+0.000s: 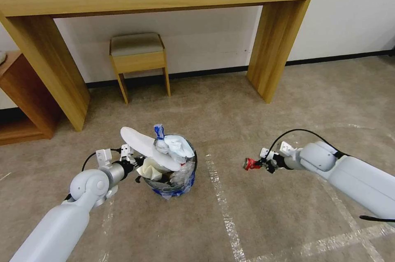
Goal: Pick up the trash bin and place the garbage on the floor into it.
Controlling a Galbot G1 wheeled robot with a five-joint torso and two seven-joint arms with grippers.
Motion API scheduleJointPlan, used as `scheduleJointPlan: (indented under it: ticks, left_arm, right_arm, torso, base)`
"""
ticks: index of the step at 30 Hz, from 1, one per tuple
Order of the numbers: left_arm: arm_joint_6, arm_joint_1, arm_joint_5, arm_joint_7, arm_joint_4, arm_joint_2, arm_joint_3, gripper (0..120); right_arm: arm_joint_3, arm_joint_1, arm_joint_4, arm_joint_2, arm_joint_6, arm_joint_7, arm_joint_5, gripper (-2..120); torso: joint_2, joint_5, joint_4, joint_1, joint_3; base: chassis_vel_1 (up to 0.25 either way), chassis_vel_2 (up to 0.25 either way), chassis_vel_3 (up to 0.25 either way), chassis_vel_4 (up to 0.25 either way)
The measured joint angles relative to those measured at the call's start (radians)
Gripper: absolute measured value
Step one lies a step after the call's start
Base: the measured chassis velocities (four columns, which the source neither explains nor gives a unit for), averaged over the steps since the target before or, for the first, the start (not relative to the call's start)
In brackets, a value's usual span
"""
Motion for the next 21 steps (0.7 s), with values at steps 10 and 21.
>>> scheduleJointPlan:
  ticks: [10,21]
  left_arm:
    - [0.014,-0.031,0.009,0.034,0.013,-0.022,0.065,1]
    - [0.018,0.005,0.038,0.031,-0.009,-0.013,0.056,1]
  right_arm:
    - [0.444,-0.327,0.200,-0.135,-0.006,0.060,0.089,0]
    - [0.633,-0.393,0.386,-0.121,0.004,0.135,0.338,0]
  torso:
    - [0.000,-0.0003,-0.0006,0.000,0.000]
    - [0.000,-0.0006,0.0002,0.000,0.000]
  base:
    - [0.000,0.000,0.000,0.000]
    - [0.000,0.000,0.000,0.000]
